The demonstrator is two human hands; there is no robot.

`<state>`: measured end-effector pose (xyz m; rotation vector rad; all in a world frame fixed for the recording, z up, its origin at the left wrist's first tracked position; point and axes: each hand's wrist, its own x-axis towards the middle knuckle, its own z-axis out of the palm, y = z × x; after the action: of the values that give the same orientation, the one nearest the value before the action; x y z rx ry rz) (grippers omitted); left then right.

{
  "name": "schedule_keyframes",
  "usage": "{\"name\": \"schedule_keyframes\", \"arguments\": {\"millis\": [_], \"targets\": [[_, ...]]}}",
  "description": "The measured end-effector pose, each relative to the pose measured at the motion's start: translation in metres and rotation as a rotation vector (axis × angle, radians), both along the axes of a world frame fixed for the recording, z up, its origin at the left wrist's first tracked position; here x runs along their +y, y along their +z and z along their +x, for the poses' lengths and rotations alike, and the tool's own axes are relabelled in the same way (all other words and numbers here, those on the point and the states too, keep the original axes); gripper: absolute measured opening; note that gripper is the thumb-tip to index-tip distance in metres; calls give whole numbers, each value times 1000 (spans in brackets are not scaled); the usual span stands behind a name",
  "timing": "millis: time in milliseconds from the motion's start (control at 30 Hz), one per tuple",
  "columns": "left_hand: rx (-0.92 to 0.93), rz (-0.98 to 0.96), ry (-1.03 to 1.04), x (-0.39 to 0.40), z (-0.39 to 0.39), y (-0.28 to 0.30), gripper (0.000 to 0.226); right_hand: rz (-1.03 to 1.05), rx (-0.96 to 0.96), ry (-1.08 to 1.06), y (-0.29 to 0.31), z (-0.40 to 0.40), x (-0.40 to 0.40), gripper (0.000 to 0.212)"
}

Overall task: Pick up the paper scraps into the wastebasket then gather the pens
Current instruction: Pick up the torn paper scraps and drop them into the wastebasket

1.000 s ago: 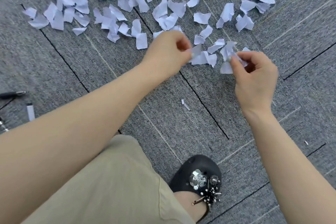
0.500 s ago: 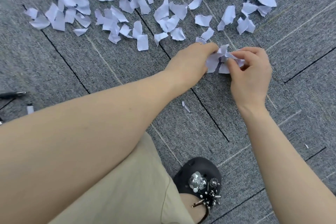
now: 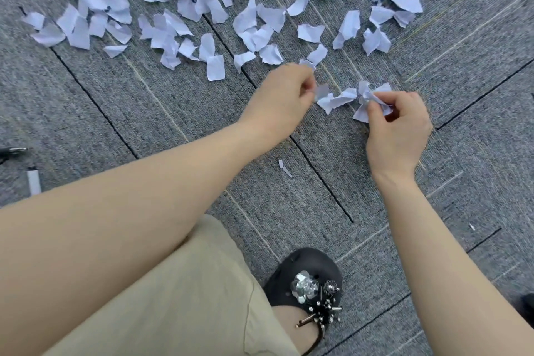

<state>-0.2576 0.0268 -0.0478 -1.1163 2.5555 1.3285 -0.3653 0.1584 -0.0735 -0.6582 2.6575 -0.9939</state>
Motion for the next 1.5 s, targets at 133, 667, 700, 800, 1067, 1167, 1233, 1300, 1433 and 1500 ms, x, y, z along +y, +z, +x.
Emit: {"name": "schedule_keyframes", "arguments": {"millis": [133,667,700,800,1067,1167,1233,1300,1433,1500], "targets": [[-74,138,33,-10,23,0,6,-73,-221,-23,9,-1,-4,4],[-73,-132,-82,8,29,-3,19,78,-36,375,1,31,-17,24],[-75,-153,-102,9,30,-3,16,75,-15,377,0,31,-17,21],[-99,-187,-134,9,28,-6,13,83,-13,399,0,31,-19,14],[-128,-50,-71,10,-4,10,9,119,-33,455,3,27,-28,17],[-160,-44,88,-4,15,3,12,161,-45,452,6,28,-27,13],[-189,3,133,-15,32,1,11,143,-64,424,6,30,-28,10],[-225,19,99,-22,45,2,12,104,-98,401,8,32,-28,14],[-185,27,11,-28,52,9,17,121,-50,414,7,33,-27,16],[-145,45,-31,-26,45,13,34,108,-26,422,6,33,-26,16]]}}
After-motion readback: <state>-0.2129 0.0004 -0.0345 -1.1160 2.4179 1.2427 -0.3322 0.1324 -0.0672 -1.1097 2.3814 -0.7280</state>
